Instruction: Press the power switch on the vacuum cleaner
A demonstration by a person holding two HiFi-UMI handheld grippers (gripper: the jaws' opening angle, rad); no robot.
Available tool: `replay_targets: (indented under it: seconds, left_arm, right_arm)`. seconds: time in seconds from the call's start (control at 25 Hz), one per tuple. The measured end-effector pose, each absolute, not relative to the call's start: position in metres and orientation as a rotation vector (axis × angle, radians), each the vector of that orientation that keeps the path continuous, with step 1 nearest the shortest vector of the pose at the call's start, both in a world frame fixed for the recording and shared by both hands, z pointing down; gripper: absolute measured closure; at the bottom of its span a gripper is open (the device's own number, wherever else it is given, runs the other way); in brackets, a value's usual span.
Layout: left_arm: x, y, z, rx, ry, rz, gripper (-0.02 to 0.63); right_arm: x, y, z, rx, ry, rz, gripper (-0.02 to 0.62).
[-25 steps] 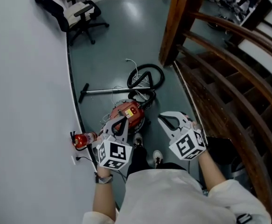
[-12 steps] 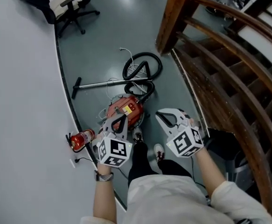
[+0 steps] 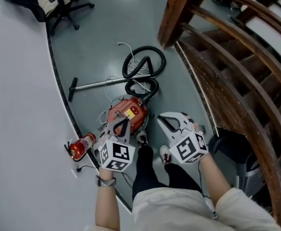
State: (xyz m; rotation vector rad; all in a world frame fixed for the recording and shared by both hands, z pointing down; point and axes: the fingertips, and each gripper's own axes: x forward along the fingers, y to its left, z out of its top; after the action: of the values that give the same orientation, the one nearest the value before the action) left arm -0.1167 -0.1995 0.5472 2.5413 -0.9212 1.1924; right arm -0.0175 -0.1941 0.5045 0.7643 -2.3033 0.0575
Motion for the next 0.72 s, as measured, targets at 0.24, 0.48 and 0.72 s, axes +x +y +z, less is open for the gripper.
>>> replay_targets:
  seconds: [0.24, 0.48, 0.72]
  left_arm:
    - [-0.113, -0.215, 0.583, 2.533, -0.851, 1.241, 0.591]
    - [-0.112, -0.221, 0.630, 2.507, -0.774, 1.287, 0.580]
    - [-0.107, -0.223, 0.668, 2.498, -0.733, 1.304, 0.575]
  right_arm:
    - [-0.013, -0.206, 0.528, 0.753, -2.268, 0.056, 0.565]
    - [-0.014, -0.210, 0.560, 0.755, -2.254, 0.102, 0.565]
    - [-0.016, -0.203, 0.595, 0.736, -2.243, 0.142, 0.565]
